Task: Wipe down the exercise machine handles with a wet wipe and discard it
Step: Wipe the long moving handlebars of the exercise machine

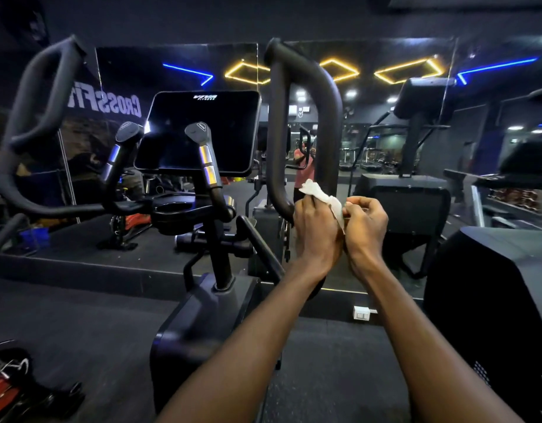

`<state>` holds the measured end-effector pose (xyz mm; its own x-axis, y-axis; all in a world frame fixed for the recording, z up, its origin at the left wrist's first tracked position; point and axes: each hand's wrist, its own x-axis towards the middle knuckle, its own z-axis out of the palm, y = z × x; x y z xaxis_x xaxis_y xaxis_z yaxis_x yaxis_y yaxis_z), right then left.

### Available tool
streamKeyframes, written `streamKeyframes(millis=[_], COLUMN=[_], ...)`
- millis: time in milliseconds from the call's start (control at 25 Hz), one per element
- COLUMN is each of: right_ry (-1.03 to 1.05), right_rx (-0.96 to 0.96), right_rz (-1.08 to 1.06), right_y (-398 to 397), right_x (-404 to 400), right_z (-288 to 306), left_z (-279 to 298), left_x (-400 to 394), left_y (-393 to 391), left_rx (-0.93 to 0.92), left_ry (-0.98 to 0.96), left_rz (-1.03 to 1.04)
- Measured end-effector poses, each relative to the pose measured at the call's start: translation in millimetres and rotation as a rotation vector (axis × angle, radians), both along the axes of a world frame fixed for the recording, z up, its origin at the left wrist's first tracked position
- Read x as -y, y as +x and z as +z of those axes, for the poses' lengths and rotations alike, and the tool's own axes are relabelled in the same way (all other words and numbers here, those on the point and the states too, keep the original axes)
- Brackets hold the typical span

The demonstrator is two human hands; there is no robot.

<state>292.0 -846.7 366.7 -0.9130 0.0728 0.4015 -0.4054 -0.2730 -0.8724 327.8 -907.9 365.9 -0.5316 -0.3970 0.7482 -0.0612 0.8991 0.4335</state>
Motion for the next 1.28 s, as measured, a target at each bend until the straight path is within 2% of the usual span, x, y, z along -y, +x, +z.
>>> streamKeyframes(millis=[80,160,240,400,480,600,720,800,880,1040,1160,1280], right_ry=[0.002,-0.009,-0.025,0.040,0.052,0.029,0.028,0.014,0.001,-0.001,0.036,0.090], right_rx=[0.012,0.031,0.041,0.032,0.041,0.054,0.027,0.010,0.006,-0.014,-0.048,-0.099], right_rz=[-0.012,-0.010,0.036,0.088,0.103,0.157,0.187,0.211,0.234,0.267,0.255,0.237], right_y=[-2.9,-10.0,-16.5,-30.8,-38.6,-45.1,-47.6,-48.1,-48.5,-50.4,-55.1,-60.2], right_x=[-0.8,-1.1,-2.0,-7.9,-11.2,-9.8,-5.6,-3.7,-0.6,7.9,10.7,13.0], right_z=[0.7,7.6,17.2,24.4,33.0,51.4,59.6,63.5,70.3,80.4,76.1,72.6], left_z=[7.8,35.2,54.2,44.4,68.6,112.8,89.7,73.0,91.4,152.0,148.5,172.1], left_x=[-6.5,-4.1,3.1,16.1,18.0,18.7,20.3,15.4,14.3,14.4,17.5,21.3], left_y=[-7.2,-12.0,-14.1,-5.8,-12.2,-20.3,-23.2,-19.5,-19.3,-24.1,-30.6,-29.5], left_rx=[0.002,-0.126,-0.169,-0.056,-0.099,-0.252,-0.155,-0.091,-0.179,-0.262,-0.197,-0.255], left_ry=[0.125,0.334,0.516,0.649,0.728,0.766,0.705,0.714,0.677,0.780,0.795,0.917], left_rz=[-0.025,-0.116,-0.227,-0.359,-0.401,-0.504,-0.476,-0.560,-0.577,-0.654,-0.590,-0.701])
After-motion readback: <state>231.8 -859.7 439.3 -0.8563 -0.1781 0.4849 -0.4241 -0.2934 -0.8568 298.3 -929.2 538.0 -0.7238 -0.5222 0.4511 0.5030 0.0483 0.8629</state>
